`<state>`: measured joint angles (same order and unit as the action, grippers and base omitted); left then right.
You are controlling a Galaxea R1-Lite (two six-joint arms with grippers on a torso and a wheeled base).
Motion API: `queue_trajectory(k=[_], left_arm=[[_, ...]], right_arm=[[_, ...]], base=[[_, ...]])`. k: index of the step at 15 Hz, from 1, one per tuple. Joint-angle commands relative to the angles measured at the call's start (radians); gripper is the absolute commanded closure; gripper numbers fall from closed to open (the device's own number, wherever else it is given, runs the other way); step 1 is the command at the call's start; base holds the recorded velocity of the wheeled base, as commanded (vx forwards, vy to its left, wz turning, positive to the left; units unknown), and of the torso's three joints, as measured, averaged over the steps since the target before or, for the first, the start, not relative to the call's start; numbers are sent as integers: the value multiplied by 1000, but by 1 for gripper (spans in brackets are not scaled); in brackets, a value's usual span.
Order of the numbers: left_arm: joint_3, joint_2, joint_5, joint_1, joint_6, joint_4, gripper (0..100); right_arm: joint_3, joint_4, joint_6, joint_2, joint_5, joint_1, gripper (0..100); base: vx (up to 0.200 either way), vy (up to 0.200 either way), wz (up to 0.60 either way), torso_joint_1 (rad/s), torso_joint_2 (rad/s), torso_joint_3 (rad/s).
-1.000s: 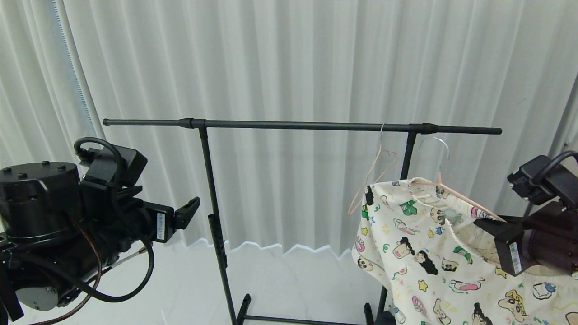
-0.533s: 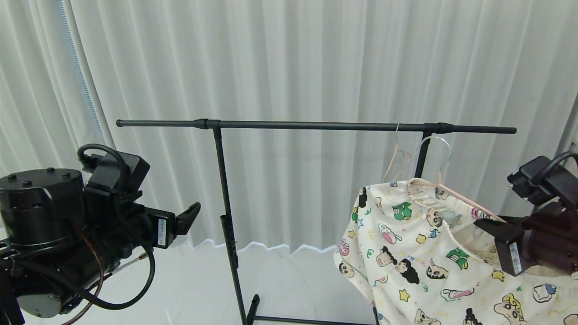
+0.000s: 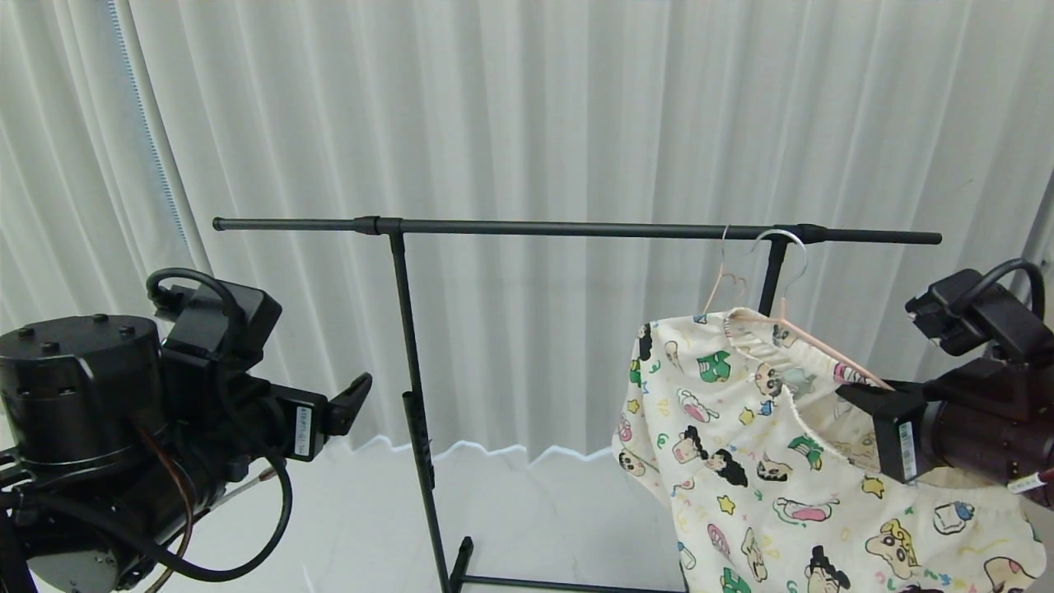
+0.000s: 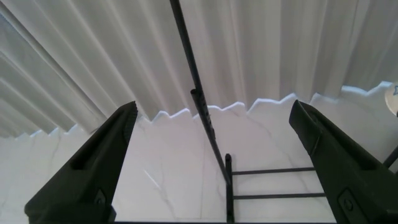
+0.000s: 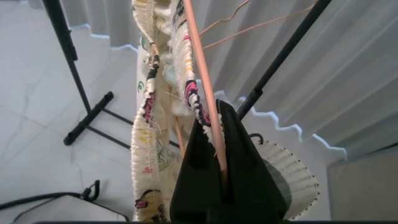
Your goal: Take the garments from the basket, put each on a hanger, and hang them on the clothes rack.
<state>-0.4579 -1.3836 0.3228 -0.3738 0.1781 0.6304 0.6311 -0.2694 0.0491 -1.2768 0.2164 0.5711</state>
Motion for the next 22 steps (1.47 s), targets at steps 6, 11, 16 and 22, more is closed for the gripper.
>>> queue_trajectory(k=[6,11,16,22], left_arm=[[5,5,1,-10,-5,0,0],[10,5,-1,-16,-8,0,0],[10,6,-1,-31,-8,0,0],[10,6,-1,-50,-9,2,0]], right_arm=[[125,-77,-8,-180,3,6,100],[134,-76,-9,-191,3,9,100],[136,-76,-9,-210,5,26,100],[171,-74,-8,-243,3,23,100]], base=[[133,0,0,-3,2,6],[200,0,0,5,7,-2],[200,0,0,1,3,2],[133,0,0,2,1,2]])
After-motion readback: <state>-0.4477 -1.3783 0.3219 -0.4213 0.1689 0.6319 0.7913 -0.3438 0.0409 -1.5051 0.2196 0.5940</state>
